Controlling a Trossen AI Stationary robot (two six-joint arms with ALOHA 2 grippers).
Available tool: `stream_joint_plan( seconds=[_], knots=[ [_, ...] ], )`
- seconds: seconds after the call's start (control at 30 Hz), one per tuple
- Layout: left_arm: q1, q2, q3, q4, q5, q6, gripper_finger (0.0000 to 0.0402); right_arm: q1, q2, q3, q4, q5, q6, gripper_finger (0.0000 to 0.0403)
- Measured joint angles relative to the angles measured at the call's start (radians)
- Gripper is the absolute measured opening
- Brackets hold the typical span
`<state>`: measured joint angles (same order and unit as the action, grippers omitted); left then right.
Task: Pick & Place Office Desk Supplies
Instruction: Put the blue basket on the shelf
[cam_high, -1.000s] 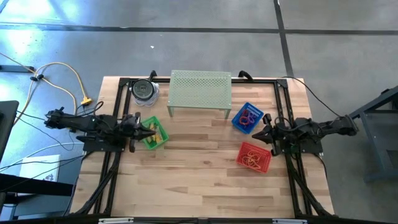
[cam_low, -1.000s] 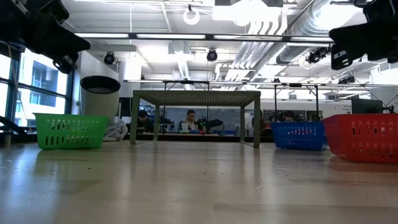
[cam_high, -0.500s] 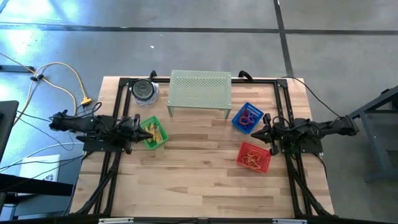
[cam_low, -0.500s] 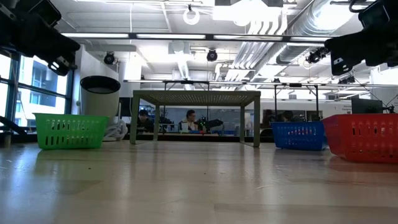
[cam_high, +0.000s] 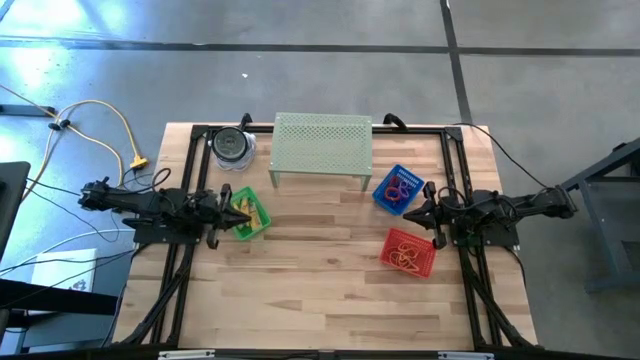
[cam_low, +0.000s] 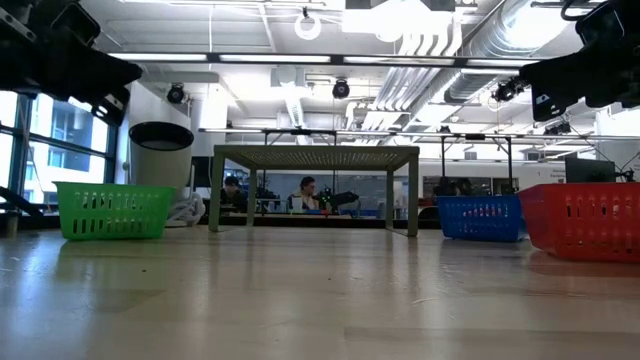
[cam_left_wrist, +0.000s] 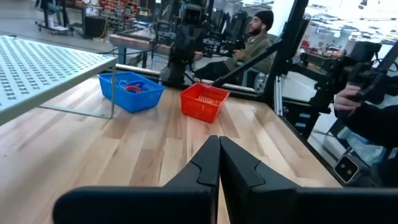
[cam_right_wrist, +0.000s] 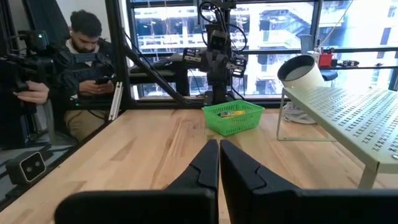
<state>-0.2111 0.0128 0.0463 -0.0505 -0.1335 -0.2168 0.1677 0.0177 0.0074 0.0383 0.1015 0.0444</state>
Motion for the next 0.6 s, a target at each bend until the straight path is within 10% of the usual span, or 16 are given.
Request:
stream_joint_plan(
  seconds=[0.6],
  knots=[
    [0.006, 0.004, -0.005, 0.005, -0.012, 0.11, 0.0, 0.0, 0.004, -0.001, -0.005, 0.004, -0.068, 0.0003]
  ],
)
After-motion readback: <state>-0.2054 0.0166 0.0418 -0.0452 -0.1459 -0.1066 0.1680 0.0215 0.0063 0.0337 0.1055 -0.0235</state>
